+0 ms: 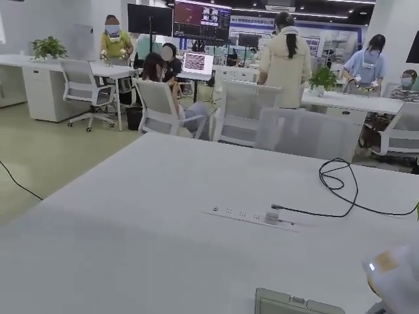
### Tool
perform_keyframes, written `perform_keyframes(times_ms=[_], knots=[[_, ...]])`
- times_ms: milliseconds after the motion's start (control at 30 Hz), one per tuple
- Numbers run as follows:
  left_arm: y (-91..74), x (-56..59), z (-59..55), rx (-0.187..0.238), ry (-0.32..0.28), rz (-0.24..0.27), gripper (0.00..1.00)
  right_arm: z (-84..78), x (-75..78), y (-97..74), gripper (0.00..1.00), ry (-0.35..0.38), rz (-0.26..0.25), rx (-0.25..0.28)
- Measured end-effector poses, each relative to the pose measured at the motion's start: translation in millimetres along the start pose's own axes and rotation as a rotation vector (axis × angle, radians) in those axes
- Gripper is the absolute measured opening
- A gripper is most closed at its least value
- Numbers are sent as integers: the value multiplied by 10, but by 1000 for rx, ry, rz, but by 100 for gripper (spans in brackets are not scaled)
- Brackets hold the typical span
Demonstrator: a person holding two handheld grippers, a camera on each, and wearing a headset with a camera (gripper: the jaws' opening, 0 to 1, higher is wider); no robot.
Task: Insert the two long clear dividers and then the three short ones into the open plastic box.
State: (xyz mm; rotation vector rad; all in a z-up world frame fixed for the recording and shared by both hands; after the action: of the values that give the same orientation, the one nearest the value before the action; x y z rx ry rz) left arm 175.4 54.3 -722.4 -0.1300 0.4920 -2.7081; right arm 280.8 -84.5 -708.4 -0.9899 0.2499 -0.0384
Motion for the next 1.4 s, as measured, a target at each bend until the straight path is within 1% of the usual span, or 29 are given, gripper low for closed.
perform_keyframes(times_ms=[267,333,500,733,1167,1333,1400], knots=[[0,6,6,9,-4,4,100,-77,38,68,3,7,-2,-10],[3,3,5,10,-10,4,100,-86,33,82,3,-4,-2,-11],[-3,14,1,10,-12,3,100,-84,29,90,3,-18,-1,-4],[1,7,21,19,-12,5,100,-84,19,86,3,-16,0,-10],[11,23,-20,13,-20,-2,99,-79,26,63,3,-8,-5,-6],[12,17,-16,15,-19,-2,99,-87,24,77,3,-8,-5,-7],[10,22,-6,19,-18,-4,99,-60,18,60,3,-11,-5,-3]])
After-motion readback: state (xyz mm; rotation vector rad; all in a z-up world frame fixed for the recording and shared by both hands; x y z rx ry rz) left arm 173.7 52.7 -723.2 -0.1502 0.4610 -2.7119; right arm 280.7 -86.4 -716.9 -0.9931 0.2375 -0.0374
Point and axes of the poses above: the centre of the closed fingertips' face, and the gripper's own axes: y roughly forward along the fingers, x roughly to its right, z roughly out of its top, the point moved 5 cm from there along -y, roughly backward along the fingers, and after that the axes turned 10 degrees about y, right-handed, at the moved point
